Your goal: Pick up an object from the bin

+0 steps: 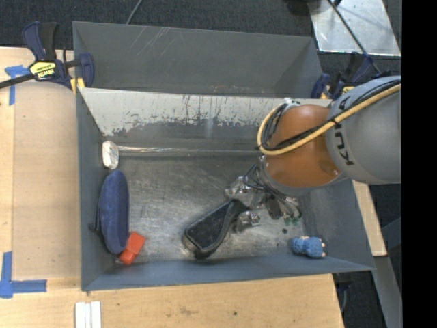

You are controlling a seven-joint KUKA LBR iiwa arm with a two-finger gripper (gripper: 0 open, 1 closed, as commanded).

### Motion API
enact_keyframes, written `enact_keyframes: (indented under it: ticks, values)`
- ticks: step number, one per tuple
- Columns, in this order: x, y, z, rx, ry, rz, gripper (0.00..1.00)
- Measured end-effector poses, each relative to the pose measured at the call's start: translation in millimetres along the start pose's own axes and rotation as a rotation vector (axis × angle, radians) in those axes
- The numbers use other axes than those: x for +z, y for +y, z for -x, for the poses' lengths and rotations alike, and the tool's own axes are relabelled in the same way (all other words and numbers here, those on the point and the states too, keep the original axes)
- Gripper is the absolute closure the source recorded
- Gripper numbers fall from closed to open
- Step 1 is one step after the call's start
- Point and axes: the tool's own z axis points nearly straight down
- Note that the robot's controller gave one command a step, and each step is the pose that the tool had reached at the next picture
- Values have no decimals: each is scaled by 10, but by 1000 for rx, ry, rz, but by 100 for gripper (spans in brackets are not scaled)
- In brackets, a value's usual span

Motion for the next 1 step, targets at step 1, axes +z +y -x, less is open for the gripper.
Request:
enact_keyframes:
  ticks: [1]
  values:
    - [-1305,-287,30,-24,13,-1,100]
